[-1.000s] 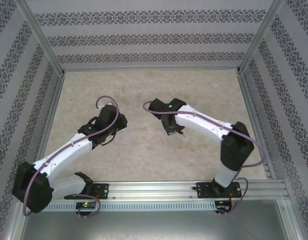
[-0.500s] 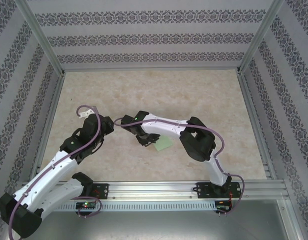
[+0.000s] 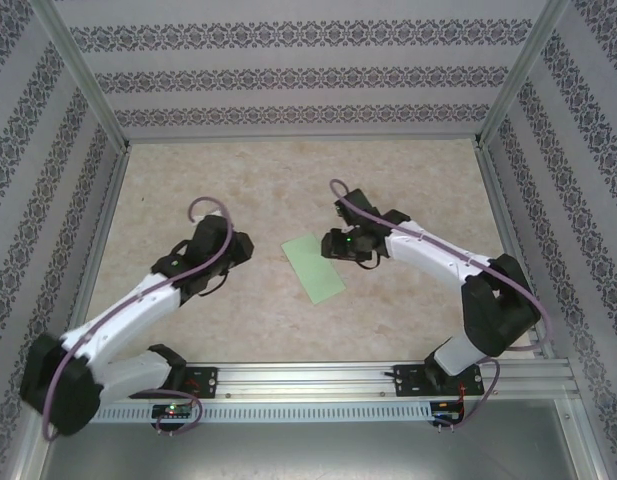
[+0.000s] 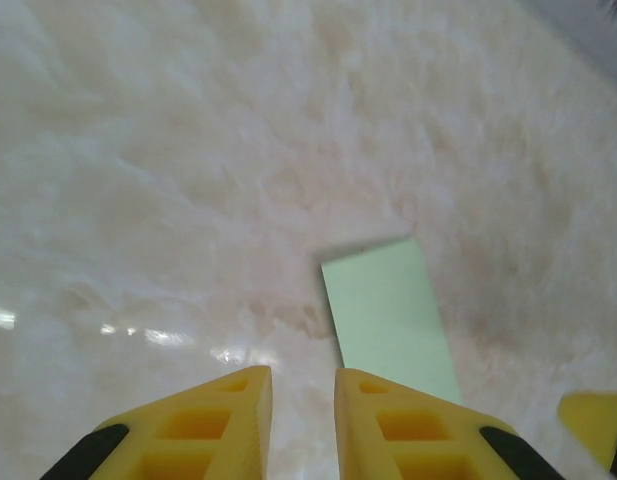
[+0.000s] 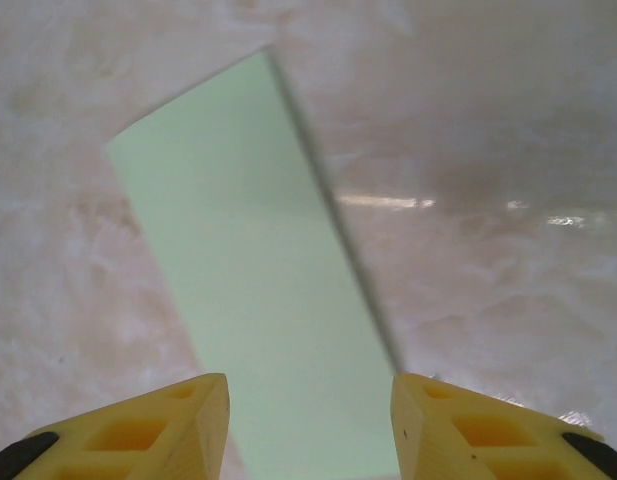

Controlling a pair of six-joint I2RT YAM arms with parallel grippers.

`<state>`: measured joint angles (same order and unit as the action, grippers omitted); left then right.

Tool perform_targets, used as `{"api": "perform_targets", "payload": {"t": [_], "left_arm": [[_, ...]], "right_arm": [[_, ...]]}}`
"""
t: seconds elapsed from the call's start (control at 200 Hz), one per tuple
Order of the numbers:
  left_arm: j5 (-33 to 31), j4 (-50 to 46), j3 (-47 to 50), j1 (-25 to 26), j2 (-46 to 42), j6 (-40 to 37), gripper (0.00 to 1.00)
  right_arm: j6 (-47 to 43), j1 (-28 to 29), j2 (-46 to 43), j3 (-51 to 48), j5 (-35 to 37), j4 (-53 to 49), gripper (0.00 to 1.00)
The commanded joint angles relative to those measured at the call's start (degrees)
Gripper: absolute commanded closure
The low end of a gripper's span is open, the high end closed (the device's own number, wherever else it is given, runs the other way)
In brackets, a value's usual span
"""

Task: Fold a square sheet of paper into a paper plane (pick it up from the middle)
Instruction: Turn over the paper at the center of the table, then rotate the paper at the center of the table.

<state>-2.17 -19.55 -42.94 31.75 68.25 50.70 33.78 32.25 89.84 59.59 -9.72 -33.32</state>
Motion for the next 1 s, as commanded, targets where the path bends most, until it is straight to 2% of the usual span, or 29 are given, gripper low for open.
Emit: {"api": "perform_targets", "payload": {"t": [0.0,0.07,0.165,0.22,0.315,0.719,0.994], "left_arm": [[8.26,2.72,-5.23,3.43,9.65,-1.57,0.7],[8.55,1.58,-6.49,4.55,14.94,0.71,0.69],[11.79,6.62,-5.25,5.29,19.59,4.15,0.65],[11.48,9.09,-4.56,6.1,20.92,5.87,0.64],[11.26,11.32,-4.09,6.49,22.22,7.55,0.5],[12.99,17.69,-3.39,6.31,28.55,11.97,0.45],[12.71,18.8,-4.31,6.06,30.55,11.42,0.48]], "right_arm": [[-1.55,-3.13,1.92,-3.06,-10.34,9.27,0.54],[-2.86,-4.79,3.49,-3.11,-11.5,10.67,0.55],[-4.64,-6.09,6.78,-1.93,-14.09,11.94,0.55],[-5.37,-6.45,9.06,-0.77,-15.62,12.0,0.57],[-4.93,-6.5,10.75,-0.39,-16.4,13.15,0.56],[-3.51,-6.24,11.52,-3.71,-18.38,16.45,0.56],[-3.35,-5.75,9.45,-6.37,-17.63,16.24,0.56]]}}
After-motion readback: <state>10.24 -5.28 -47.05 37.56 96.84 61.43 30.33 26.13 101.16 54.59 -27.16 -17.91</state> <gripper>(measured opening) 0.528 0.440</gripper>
